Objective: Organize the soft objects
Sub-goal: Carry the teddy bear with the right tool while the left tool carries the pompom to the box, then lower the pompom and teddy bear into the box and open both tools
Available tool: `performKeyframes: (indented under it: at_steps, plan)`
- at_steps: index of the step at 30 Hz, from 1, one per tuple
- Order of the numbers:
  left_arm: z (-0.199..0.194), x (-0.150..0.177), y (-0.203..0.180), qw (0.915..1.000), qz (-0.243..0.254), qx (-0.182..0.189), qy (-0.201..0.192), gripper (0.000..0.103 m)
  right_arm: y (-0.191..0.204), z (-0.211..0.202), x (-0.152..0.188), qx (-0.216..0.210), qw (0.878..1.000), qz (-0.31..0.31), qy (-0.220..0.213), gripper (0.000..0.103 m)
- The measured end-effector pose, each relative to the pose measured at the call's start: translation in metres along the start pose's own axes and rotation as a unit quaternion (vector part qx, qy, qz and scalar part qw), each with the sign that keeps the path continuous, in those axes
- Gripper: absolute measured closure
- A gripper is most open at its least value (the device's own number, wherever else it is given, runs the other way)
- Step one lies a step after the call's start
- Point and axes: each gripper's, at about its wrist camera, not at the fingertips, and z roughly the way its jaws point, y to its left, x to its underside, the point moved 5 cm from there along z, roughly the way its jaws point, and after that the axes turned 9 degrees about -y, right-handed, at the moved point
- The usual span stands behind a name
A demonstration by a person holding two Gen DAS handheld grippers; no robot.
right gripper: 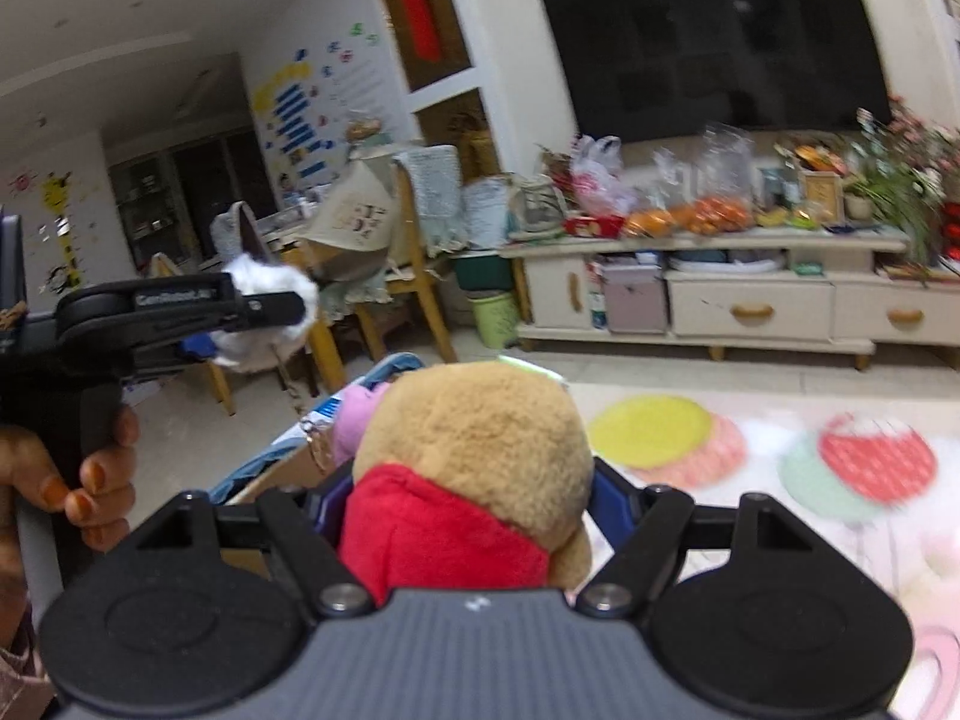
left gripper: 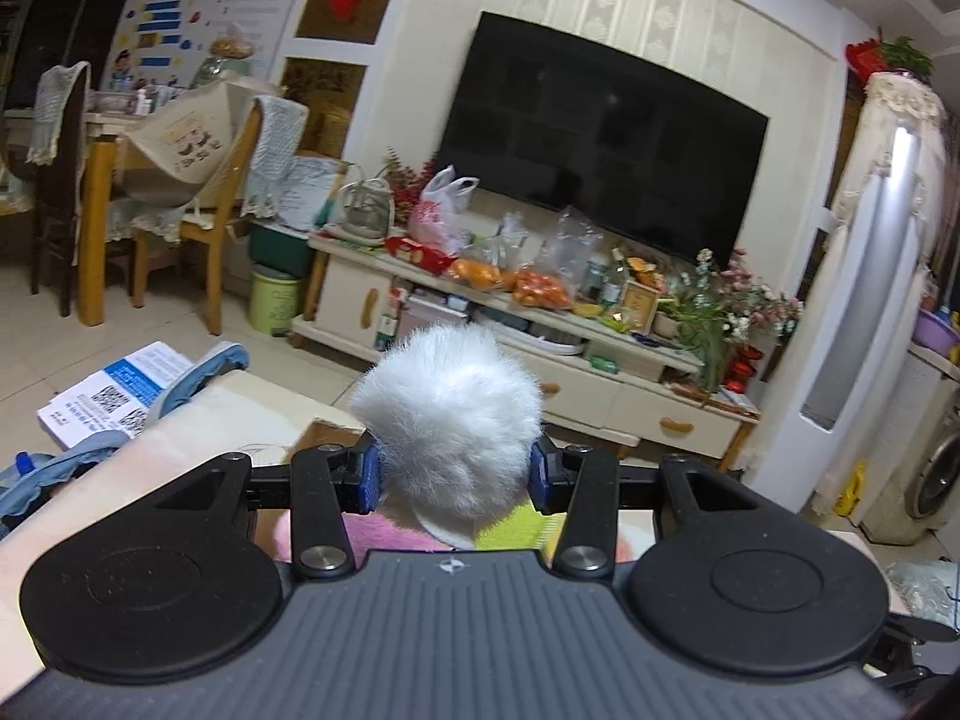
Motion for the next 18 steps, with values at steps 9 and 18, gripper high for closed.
performKeyframes:
  at_steps: [9, 18]
  plan:
    - [0.016, 0.02, 0.003, 0.9987, 0.012, -0.023, 0.044, 0.049, 0.028, 0.051, 0.01, -0.062, 0.998, -0.014, 0.024, 0.027]
    - [0.04, 0.041, 0.006, 0.995, 0.03, -0.039, 0.087, 0.047, 0.046, 0.073, 0.048, -0.101, 0.992, -0.02, 0.069, 0.027]
